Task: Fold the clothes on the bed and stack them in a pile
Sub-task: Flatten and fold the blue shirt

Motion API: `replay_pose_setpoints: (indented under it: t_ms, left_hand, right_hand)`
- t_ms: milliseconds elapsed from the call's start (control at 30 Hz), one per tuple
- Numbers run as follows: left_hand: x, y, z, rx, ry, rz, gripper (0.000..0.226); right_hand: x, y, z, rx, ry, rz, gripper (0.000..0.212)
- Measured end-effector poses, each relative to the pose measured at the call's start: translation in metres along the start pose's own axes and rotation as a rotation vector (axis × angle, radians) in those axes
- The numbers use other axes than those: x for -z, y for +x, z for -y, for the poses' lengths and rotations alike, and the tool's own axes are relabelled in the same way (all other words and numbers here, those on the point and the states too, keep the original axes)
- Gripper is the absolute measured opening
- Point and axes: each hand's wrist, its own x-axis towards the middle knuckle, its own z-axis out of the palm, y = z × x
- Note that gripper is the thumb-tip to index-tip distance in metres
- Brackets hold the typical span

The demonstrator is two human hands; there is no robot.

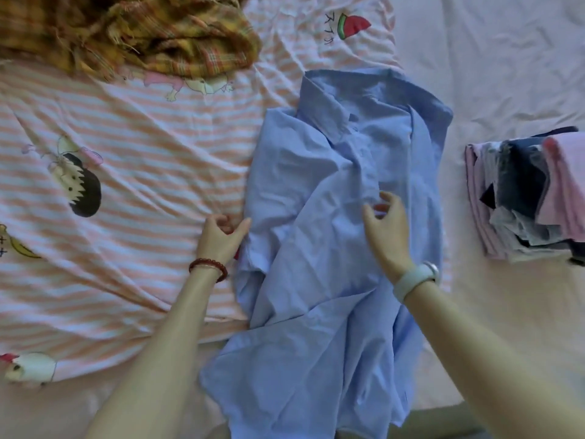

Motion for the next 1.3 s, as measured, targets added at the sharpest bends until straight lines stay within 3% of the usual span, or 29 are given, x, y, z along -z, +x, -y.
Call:
replay_pose_setpoints:
  t_ms: [133,233,267,333,433,500,567,667,733,867,967,1033,1067,1133,1200,1300]
  left_hand:
    - [0.001,-0.004,-0.003,-0.062,0.167,0.349,0.02]
    - [-0.006,-0.02,0.0,-0.077,0.168,0.334,0.028]
    - [-0.006,-0.028,-0.001,-0.099,0.133,0.305,0.028]
    - [0.0,-0.039,-0.002,-0.175,0.079,0.201,0.027]
    - [0.03,-0.046,-0.01,-0.346,0.148,-0.178,0.02]
    - [0.052,-0.045,-0.017,-0.442,0.194,-0.397,0.018]
    - [0.063,-0.039,-0.024,-0.471,0.174,-0.461,0.019]
    - [0.06,-0.028,-0.02,-0.399,0.077,-0.364,0.042]
    - [0.054,-0.034,-0.005,-0.267,-0.028,-0.306,0.059]
    - [0.032,-0.083,0.059,-0.161,-0.054,-0.422,0.072]
    - [0.009,-0.127,0.106,-0.102,-0.078,-0.178,0.069]
    - [-0.003,-0.147,0.13,-0.036,0.058,0.027,0.064]
    - [-0.006,-0.153,0.136,-0.023,0.16,0.042,0.06]
    - [-0.01,-0.158,0.14,-0.003,0.302,-0.025,0.059]
    - [-0.014,-0.164,0.14,0.025,0.373,-0.058,0.073]
    - [-0.016,-0.171,0.144,0.06,0.464,-0.048,0.081]
  right_hand:
    - [-0.011,-0.068,-0.045,-0.178,0.004,-0.051,0.042]
    - [-0.02,-0.104,-0.06,-0.318,-0.011,-0.031,0.046]
    - [-0.023,-0.114,-0.063,-0.247,-0.086,-0.005,0.044]
    - [-0.027,-0.129,-0.066,0.101,-0.324,0.146,0.032]
    - [-0.025,-0.142,-0.063,0.575,-0.594,0.459,0.02]
    - [-0.019,-0.142,-0.062,0.718,-0.636,0.552,0.019]
    - [-0.012,-0.142,-0.062,0.771,-0.603,0.612,0.018]
    - [0.0,-0.137,-0.068,0.835,-0.6,0.683,0.019]
    - [0.008,-0.134,-0.076,0.904,-0.684,0.621,0.025]
    - [0.023,-0.131,-0.09,0.852,-0.844,0.427,0.038]
    - [0.026,-0.141,-0.097,0.908,-0.796,0.47,0.033]
    - [0.022,-0.151,-0.095,0.969,-0.802,0.554,0.036]
    - [0.018,-0.155,-0.094,0.964,-0.796,0.587,0.038]
    - [0.01,-0.16,-0.095,0.928,-0.767,0.602,0.041]
    - [0.005,-0.166,-0.095,0.913,-0.736,0.618,0.036]
    - [0.007,-0.172,-0.1,1.034,-0.709,0.599,0.031]
